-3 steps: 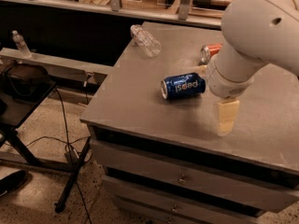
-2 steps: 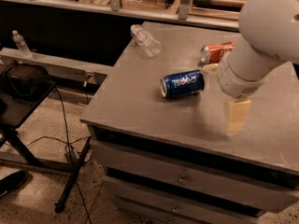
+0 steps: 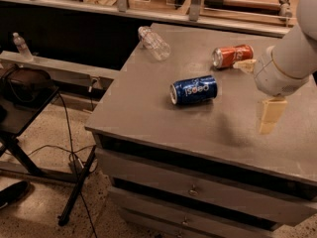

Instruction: Knock pepsi can over

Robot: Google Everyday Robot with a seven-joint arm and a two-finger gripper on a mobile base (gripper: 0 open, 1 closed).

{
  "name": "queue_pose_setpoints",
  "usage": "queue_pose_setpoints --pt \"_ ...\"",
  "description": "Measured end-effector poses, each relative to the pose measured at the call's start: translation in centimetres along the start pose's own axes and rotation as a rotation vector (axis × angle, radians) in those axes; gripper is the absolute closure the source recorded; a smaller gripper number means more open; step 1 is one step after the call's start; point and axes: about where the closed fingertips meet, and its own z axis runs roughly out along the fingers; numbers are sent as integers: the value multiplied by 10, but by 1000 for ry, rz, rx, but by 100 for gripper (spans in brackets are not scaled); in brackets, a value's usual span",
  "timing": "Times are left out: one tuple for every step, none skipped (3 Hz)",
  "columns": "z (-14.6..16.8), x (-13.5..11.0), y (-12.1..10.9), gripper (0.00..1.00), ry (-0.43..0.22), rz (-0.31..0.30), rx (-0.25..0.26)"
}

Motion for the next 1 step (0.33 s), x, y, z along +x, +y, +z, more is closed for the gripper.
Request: queue_pose_setpoints --pt "-1 -1 -2 0 -5 0 4"
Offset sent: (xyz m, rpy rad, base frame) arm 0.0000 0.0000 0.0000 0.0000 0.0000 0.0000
